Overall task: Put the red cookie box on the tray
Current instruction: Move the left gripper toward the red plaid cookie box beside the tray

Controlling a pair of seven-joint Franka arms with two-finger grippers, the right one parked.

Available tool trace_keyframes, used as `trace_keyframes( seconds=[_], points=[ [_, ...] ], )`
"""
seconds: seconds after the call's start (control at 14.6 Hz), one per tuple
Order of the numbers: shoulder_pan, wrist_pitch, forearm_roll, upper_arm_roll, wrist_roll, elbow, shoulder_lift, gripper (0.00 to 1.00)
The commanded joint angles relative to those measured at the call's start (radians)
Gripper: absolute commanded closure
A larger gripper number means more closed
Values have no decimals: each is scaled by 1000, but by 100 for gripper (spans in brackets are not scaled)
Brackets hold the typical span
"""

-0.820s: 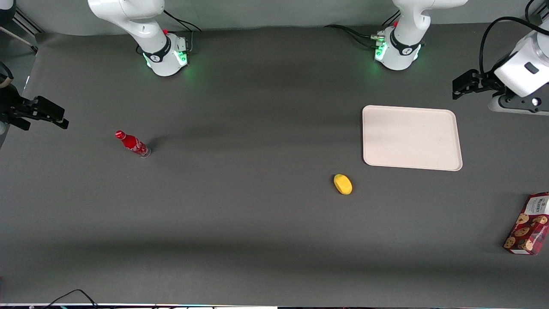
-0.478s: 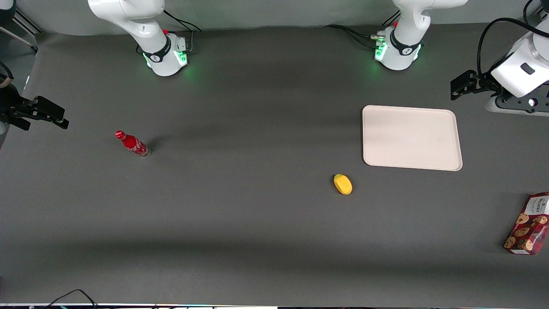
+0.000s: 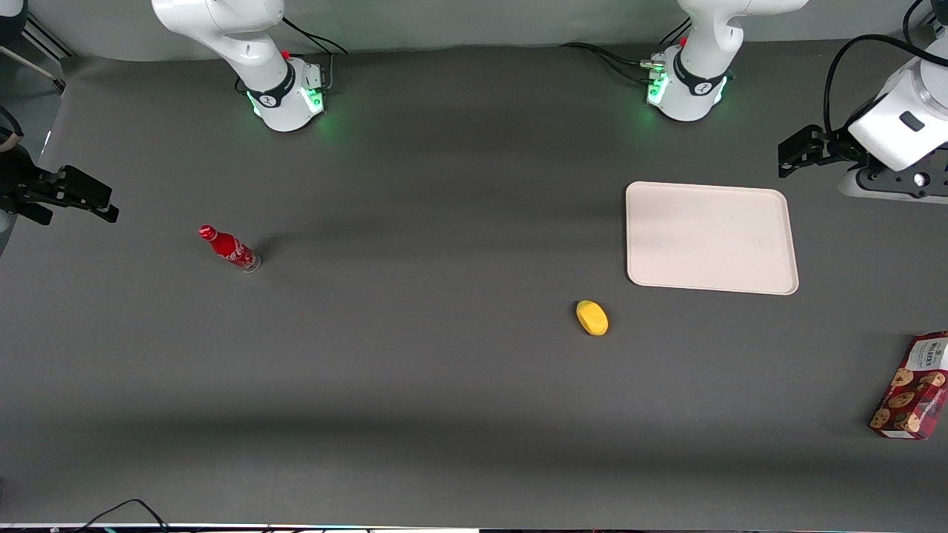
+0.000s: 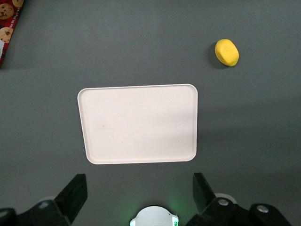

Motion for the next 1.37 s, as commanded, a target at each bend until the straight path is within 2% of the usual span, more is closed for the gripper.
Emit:
trace_keyframes(
  seconds=[0.0,0.14,0.41,0.55,0.82,1.02,1.3],
  points=[
    [-9,14,13,7,-5,34,24,0],
    [-3,14,13,10,24,82,60,0],
    [77,14,15,10,157,186,143,0],
    [164,15,12,-3,252,215,176,0],
    [397,83,13,-121,513,226,214,0],
    [500,158,16,-142,720,226,258,0],
    [573,287,134,-201,930,232,338,0]
  ],
)
